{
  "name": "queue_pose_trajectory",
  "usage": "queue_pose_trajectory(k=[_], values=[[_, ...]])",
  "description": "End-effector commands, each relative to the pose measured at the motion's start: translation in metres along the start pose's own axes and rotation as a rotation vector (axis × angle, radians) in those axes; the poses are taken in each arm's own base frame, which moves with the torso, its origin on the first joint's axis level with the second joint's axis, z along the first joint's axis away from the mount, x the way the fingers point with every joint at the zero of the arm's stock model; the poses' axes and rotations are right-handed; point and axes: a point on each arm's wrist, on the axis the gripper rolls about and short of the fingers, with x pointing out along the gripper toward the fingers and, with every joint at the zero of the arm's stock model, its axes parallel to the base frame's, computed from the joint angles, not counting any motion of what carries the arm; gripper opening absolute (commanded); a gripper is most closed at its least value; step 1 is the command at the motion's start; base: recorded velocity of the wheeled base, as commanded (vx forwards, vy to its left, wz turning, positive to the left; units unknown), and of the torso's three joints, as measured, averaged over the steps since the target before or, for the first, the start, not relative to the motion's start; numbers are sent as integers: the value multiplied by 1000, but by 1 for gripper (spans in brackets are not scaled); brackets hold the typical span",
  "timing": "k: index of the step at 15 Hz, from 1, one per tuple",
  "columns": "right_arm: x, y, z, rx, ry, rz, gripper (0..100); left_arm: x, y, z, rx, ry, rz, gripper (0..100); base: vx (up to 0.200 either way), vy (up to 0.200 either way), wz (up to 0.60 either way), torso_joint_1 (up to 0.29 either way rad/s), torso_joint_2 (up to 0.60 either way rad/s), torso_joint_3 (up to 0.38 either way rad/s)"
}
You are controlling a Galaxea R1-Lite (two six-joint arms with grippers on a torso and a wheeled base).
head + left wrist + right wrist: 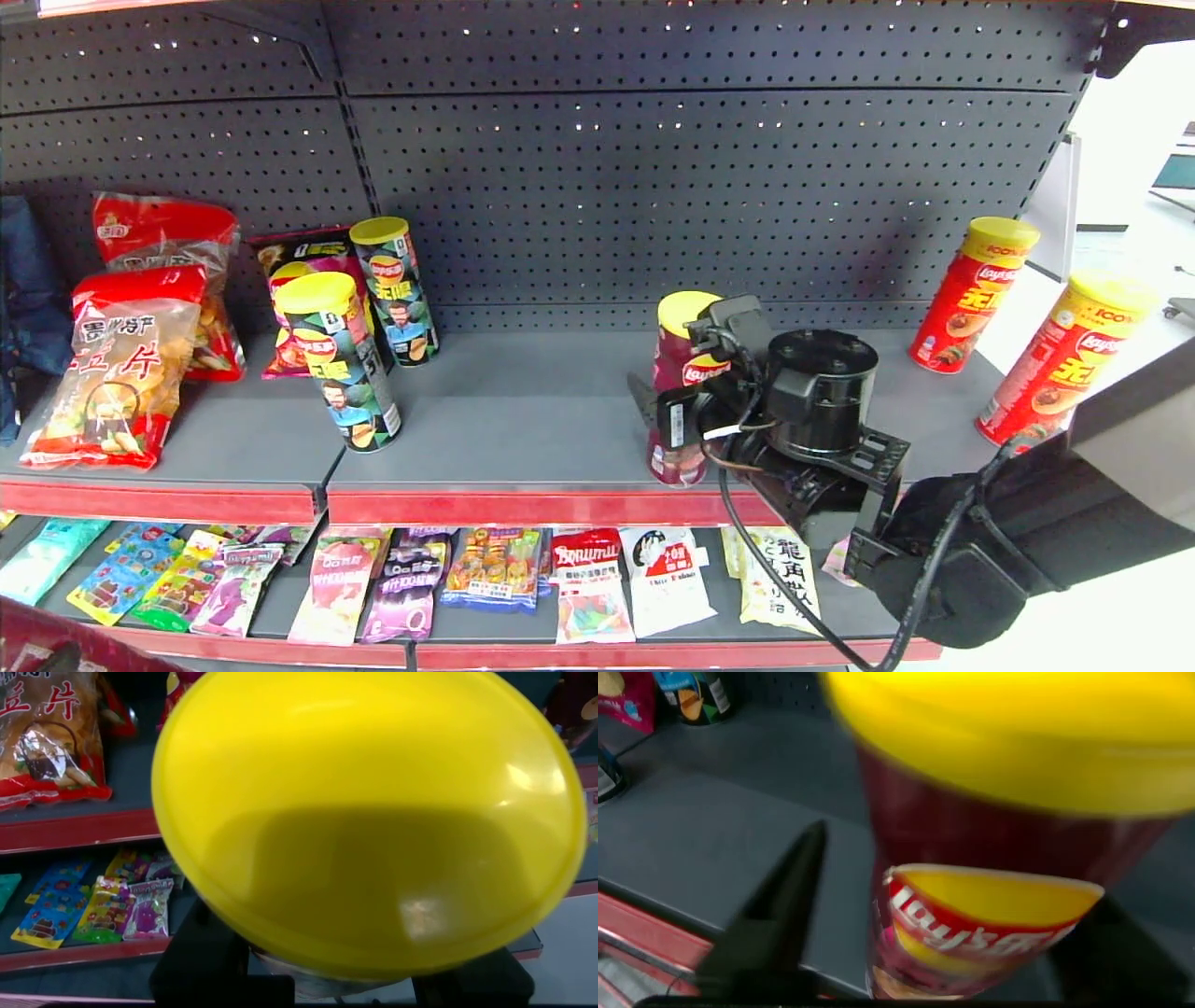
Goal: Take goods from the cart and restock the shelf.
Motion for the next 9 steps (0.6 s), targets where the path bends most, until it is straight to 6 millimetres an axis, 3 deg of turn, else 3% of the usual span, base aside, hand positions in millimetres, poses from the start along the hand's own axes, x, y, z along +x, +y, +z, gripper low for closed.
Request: queue_pose_trajectory(k=[1,4,9], values=[[-1,3,1,5,-9,8,100,0,0,-1,-1,3,-2,0,0,0,0,0,0,0],[-5,1,0,0,-2,0,100,0,0,-1,-1,3,-2,0,0,0,0,0,0,0],[-37,-2,5,16,3,15,100,0,0,-2,-1,5,-2,0,0,0,0,0,0,0]])
